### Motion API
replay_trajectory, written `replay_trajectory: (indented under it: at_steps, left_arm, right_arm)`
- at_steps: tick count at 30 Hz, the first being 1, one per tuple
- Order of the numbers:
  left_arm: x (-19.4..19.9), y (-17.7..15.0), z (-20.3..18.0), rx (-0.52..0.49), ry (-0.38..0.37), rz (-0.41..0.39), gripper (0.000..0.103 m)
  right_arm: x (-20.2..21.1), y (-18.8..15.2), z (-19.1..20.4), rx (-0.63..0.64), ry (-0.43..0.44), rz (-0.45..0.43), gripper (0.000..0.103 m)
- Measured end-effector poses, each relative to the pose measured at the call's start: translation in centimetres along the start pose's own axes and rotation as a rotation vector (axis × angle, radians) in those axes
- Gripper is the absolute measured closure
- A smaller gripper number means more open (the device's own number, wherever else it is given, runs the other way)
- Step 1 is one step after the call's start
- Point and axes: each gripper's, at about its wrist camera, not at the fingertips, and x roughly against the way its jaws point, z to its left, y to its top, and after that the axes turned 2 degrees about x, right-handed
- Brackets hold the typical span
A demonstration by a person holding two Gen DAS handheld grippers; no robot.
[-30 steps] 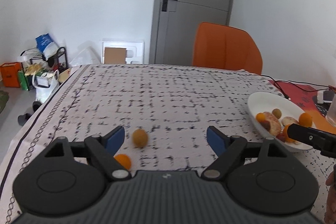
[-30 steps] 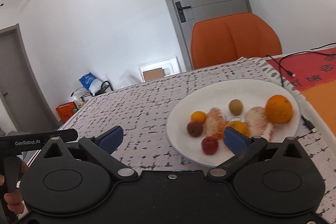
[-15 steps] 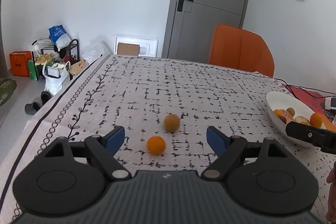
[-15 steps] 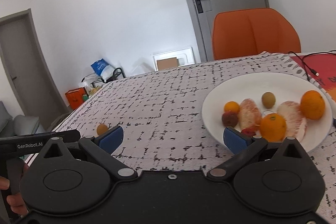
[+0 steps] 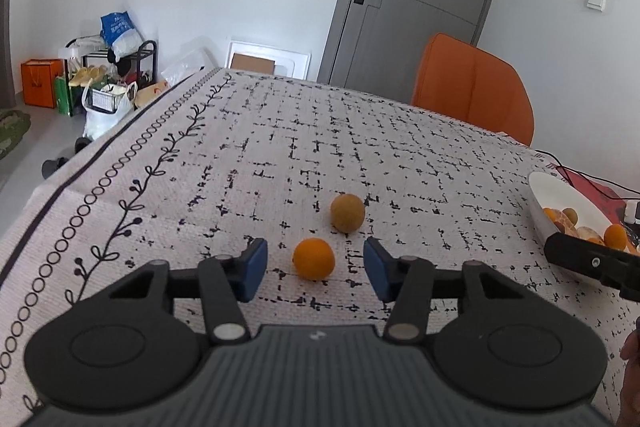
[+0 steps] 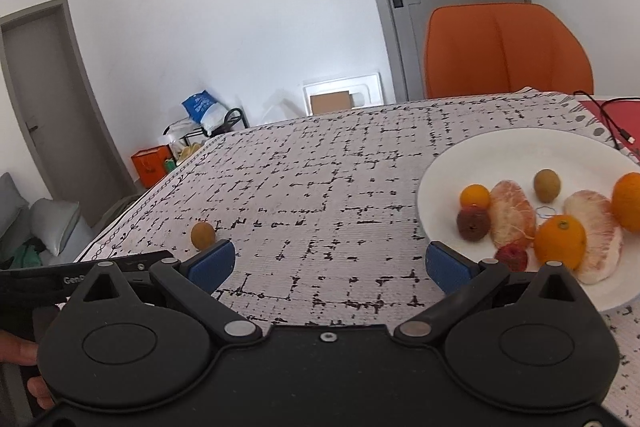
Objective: Organize fruits
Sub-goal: 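Grasp a small tangerine with the left tool while the right tool grasps a brown kiwi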
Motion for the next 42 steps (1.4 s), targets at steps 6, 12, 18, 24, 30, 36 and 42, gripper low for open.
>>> replay_trajectory:
  at_steps: [6, 12, 18, 24, 30, 36, 42]
  left_arm:
    - [-0.9, 0.0, 0.1, -0.02, -0.001, 0.015, 0.081]
    - [-0.5, 0.4, 1.7, 0.023, -0.012, 0.006, 0.081]
    - [0.1, 0.9, 3.6, 0.067, 0.004, -0.02, 0.081]
    - [0.6, 1.2, 5.2, 0.122, 0.029, -0.044, 0.081]
    - [0.9, 1.4, 6.5, 0.161, 0.038, -0.064, 0.081]
    - [1.5, 1.4, 7.4, 0.179, 0.04, -0.076, 0.081]
    - [2.0, 1.5, 7.9, 0.189, 0.046, -0.09, 0.081]
  right_arm:
    - [-1.6, 0.4, 1.2, 0.034, 0.033, 0.034, 0.0]
    - [-3.1, 0.9, 3.0, 0.083, 0.062, 0.059, 0.003]
    - [-4.5, 1.4, 5.0, 0.121, 0.081, 0.085, 0.018]
    - [-5.7, 1.9, 6.8, 0.157, 0.11, 0.113, 0.028]
    - [-7.0, 2.4, 8.5, 0.19, 0.137, 0.132, 0.036]
    - [-8.5, 2.7, 10.1, 0.231, 0.15, 0.157, 0.044]
    - [-9.6, 2.7, 11.1, 0.246, 0.152, 0.172, 0.048]
